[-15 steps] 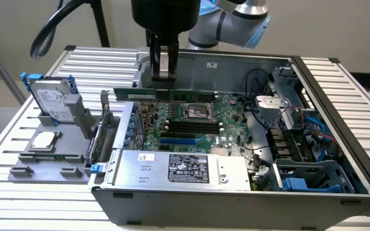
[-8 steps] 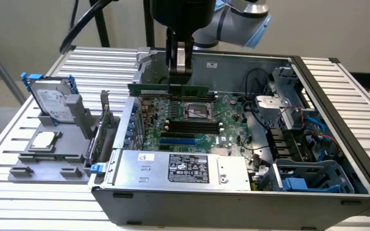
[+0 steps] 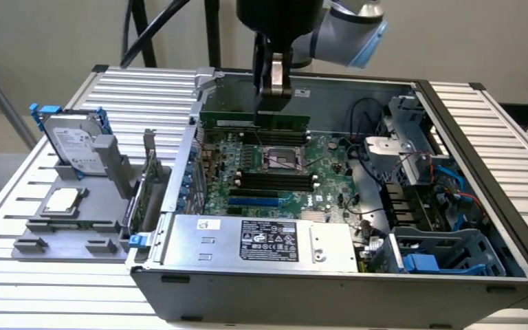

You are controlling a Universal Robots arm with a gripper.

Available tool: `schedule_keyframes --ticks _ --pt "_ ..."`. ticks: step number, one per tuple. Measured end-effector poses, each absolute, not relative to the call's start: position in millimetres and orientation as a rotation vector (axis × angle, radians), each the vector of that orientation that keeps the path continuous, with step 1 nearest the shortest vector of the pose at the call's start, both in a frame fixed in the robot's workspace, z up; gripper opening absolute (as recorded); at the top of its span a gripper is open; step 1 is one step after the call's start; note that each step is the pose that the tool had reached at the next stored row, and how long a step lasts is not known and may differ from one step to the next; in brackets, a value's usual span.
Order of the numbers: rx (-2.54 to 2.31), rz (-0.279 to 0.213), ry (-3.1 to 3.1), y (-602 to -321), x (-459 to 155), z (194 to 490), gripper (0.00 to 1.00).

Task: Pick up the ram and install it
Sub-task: 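Pick up the ram and move it above insertion slot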

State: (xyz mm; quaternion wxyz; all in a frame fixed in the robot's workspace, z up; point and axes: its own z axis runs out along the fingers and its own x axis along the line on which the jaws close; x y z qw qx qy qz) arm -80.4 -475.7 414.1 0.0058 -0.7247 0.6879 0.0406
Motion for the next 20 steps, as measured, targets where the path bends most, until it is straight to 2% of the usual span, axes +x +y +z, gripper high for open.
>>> schedule_keyframes --ticks 13,20 --pt "-2.272 0.119 2.158 -441 -56 403 0.14" --pt "-2.27 0.116 2.161 -435 -45 394 0.14"
